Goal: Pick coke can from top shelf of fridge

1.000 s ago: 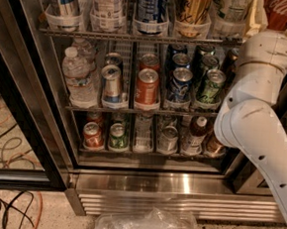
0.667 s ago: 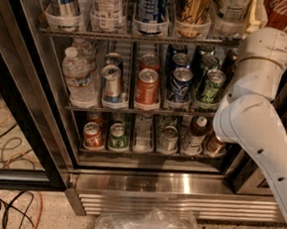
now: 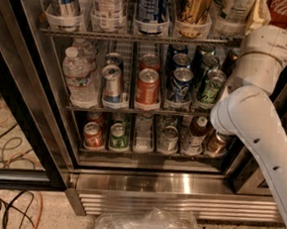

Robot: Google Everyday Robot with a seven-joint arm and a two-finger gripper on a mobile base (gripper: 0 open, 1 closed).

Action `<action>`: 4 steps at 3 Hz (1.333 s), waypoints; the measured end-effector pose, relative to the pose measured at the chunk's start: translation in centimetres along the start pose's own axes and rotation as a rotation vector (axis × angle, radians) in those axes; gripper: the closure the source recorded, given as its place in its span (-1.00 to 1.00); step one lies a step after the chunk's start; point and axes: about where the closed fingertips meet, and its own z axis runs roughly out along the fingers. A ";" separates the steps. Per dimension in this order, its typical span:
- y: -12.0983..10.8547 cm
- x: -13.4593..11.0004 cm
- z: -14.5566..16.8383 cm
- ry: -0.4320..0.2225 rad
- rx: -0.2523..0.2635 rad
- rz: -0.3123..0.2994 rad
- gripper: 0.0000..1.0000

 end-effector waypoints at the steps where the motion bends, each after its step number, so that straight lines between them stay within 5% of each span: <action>1: -1.0 0.7 0.5 0.010 0.044 0.002 -0.36; 4: -1.1 0.7 0.5 0.010 0.045 0.002 0.93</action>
Offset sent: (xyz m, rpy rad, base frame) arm 0.0023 -0.0110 -0.0040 0.0255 0.0017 -0.0318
